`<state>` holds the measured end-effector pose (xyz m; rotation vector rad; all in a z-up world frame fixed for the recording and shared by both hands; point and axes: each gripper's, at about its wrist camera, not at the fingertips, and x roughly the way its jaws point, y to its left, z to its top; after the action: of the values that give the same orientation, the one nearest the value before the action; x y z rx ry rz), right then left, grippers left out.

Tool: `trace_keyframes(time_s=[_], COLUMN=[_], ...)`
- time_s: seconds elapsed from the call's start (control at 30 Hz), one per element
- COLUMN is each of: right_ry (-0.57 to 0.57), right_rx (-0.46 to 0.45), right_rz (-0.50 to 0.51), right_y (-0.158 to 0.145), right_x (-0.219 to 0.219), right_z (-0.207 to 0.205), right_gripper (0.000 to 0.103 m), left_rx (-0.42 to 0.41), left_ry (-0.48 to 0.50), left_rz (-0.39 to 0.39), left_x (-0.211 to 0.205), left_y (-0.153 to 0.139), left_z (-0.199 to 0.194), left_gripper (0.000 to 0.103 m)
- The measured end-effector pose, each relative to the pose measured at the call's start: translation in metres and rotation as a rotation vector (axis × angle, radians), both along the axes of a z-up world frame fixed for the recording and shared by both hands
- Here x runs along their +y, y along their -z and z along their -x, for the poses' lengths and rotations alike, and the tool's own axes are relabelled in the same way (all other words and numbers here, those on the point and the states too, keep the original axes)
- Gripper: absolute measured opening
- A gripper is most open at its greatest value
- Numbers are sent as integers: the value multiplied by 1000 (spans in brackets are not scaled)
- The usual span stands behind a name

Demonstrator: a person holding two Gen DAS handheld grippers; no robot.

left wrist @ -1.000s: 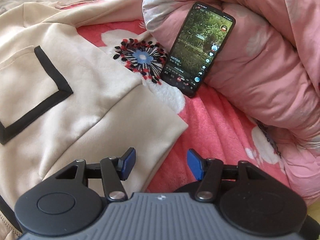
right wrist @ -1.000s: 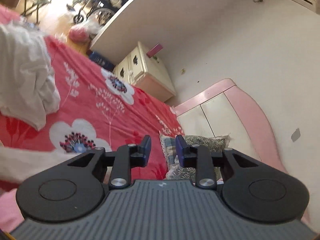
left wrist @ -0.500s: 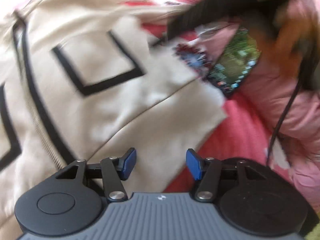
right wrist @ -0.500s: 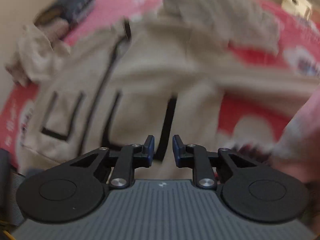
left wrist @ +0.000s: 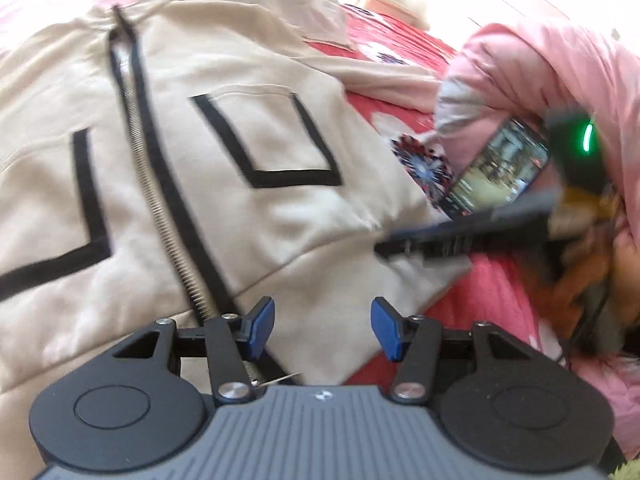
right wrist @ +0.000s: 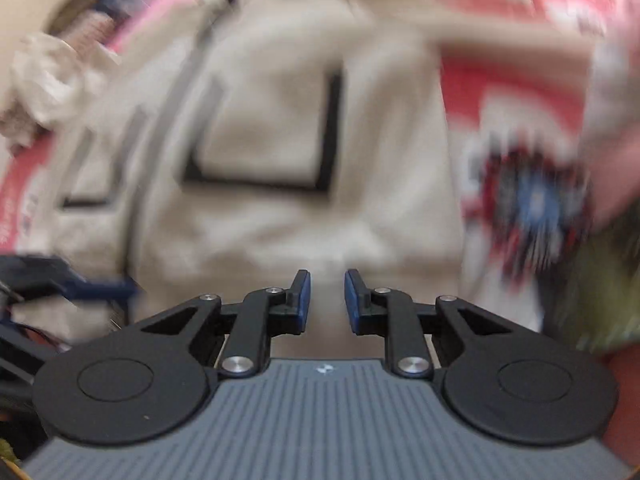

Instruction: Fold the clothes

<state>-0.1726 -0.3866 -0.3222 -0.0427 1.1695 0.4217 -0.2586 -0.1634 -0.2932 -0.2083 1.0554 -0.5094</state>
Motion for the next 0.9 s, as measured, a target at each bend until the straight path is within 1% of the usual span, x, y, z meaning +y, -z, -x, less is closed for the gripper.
trace_keyframes(time_s=[0.03,0.07,0.17,0.33,0.4,0.43,0.47,0.57,0.6,0.67,0.73,0.8,0.83,0.87,0.9], right_ry=[9,15,54,59,73,88,108,236,284,358,385,412,426,435,447], right_rx=[-2,-19,15,-105,-136,-145,-152,-164,-165,-169,-188,-207,-216,-229,-232], right_rz=[-6,-17,-13,-29,-30,-25,-19,-54,-81,-122,-133,-145,-151,-143,-126], right_y=[10,11,-5,-40,-40,-35,-33,-29,-28,-31,-53,-75,-86,-103,-119], right_x=[-4,-5,-3,3,5,2,1,-11,-16,-27,-32,-38,-40,-44,-51], right_z=[4,8,3,-13,-24,-31,-35,-50,-57,-77,-110,-144,-161,-180,-203], right_gripper=[17,17,18,18,18,18,18,18,18,18,19,22,28,36,42], left_rx=[1,-2,-27,-52,-44,-37,-32,-35,-38,-50,-64,-77,-86,-93,-94], left_ry=[-9,-15,-29,-48,-59,-66,-72,-71,-69,-57,-46,-39,-38,-37,-33], left_rz=[-2,-3,4,1,-10,-10,-7,-2,0,3,6,31,39,49,62], left_x=[3,6,13,11,9,8,7,3,2,-4,-12,-19,-23,-27,-30], left_y=[0,-1,-8,-13,-10,-9,-7,-3,-2,0,1,1,1,0,0], left_z=[0,0,-2,-15,-21,-24,-28,-38,-42,-54,-67,-83,-91,-99,-106], left_gripper=[54,54,54,54,54,54,54,54,54,54,54,54,54,54,54])
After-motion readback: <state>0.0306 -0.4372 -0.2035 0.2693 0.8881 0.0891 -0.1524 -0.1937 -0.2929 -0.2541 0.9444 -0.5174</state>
